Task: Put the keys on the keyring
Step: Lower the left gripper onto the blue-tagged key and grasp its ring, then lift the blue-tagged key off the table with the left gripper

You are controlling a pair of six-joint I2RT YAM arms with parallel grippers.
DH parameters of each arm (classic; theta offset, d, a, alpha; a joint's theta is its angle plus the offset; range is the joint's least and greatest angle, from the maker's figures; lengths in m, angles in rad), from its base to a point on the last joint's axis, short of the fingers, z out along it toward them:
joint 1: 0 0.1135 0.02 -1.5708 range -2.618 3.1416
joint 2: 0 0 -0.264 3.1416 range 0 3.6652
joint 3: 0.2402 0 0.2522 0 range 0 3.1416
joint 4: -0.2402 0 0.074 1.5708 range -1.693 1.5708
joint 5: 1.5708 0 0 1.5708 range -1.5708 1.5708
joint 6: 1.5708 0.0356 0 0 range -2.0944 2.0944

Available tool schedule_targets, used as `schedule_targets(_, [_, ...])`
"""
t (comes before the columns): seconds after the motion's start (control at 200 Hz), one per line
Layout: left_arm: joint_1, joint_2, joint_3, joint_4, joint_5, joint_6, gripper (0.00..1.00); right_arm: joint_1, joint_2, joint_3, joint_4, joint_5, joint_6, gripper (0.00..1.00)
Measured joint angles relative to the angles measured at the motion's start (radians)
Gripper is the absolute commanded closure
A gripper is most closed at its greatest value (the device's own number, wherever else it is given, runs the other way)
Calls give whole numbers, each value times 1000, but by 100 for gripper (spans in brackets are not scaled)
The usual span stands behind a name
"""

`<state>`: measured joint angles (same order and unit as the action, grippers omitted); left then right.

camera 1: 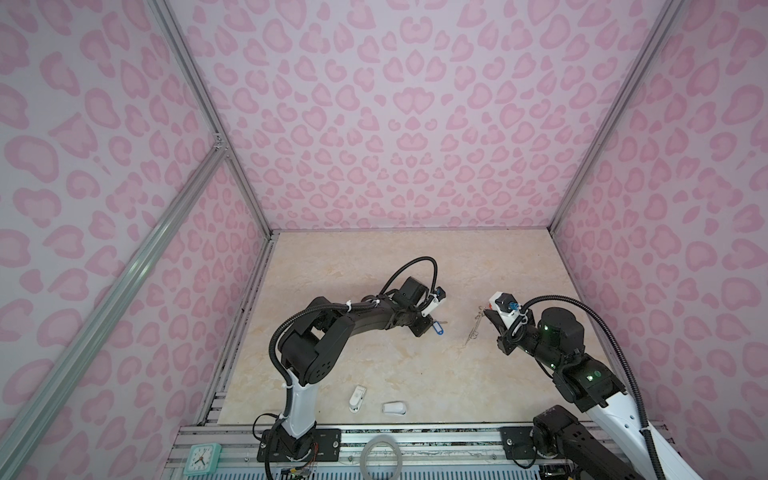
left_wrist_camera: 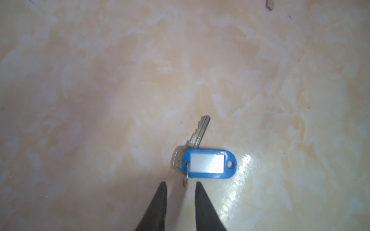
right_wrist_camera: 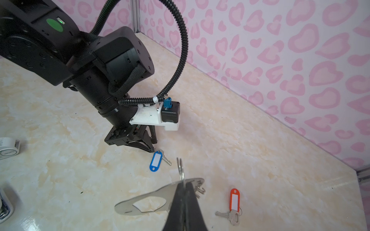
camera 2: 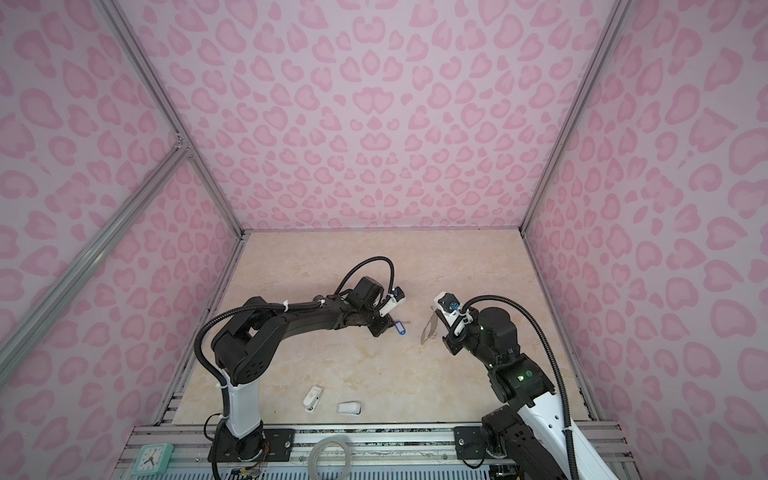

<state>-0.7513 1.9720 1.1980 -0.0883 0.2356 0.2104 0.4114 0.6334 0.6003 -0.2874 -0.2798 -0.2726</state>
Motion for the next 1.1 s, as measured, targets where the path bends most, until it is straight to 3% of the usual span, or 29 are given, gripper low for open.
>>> schedule_targets(0.45, [-7, 35, 37, -9, -5, 52, 82, 0, 24, 0, 0, 3, -9, 100])
schedule_targets(0.925, [-9, 50, 52, -42, -31, 76, 82, 0, 31, 0, 6, 3, -11, 100])
schedule_targets(1.1, [-10, 53, 57, -44, -39, 78, 87, 0, 36, 0, 7, 3, -10, 100])
